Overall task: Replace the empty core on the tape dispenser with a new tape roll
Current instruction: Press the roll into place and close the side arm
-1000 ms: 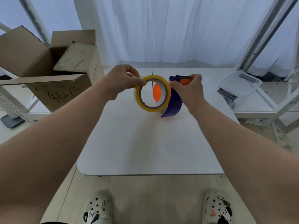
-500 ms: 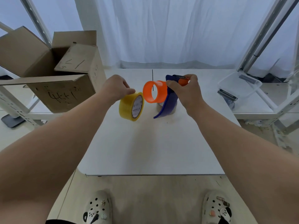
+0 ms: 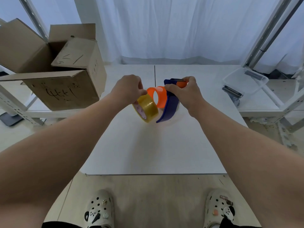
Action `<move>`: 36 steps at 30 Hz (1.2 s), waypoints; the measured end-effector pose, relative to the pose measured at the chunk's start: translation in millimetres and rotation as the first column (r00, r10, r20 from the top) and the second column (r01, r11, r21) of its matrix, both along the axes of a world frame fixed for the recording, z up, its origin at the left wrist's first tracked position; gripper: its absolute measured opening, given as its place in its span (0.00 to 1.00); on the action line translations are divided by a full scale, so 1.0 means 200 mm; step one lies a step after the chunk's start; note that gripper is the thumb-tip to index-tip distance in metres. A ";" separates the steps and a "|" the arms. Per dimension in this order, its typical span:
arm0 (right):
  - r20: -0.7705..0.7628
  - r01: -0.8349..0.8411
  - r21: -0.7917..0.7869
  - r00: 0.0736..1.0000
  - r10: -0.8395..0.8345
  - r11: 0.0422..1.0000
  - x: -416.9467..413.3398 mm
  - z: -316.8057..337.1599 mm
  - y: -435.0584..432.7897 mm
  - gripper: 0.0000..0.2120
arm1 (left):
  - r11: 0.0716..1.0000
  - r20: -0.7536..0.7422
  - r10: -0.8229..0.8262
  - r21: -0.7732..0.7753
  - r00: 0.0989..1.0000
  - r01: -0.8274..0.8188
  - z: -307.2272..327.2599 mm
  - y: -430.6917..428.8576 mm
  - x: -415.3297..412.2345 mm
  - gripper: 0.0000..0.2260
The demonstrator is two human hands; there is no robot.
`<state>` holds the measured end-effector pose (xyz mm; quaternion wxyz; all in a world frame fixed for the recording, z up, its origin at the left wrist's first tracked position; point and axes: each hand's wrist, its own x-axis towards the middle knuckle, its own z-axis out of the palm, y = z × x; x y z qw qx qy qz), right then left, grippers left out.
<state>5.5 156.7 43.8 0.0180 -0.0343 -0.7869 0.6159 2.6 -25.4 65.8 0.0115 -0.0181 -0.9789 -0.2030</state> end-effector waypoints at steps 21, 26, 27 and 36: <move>0.102 -0.326 -0.042 0.939 0.328 0.945 -0.02 -0.06 0.05 0.24 | 0.938 0.082 -0.029 0.348 0.996 -0.001 0.01 0.03 0.00 0.05; 0.091 -0.395 -0.152 0.907 0.411 0.906 -0.03 -0.05 0.03 0.21 | 0.907 0.085 0.019 0.417 0.996 -0.053 -0.02 0.03 -0.02 0.06; 0.094 -0.415 -0.150 0.898 0.430 0.898 -0.03 -0.05 0.04 0.21 | 0.903 0.091 0.034 0.424 0.995 -0.070 -0.03 0.03 -0.02 0.06; 0.113 -0.404 0.092 0.912 0.393 0.910 -0.01 -0.15 0.05 0.39 | 0.818 0.155 0.065 0.557 0.986 -0.141 -0.07 0.08 0.00 0.05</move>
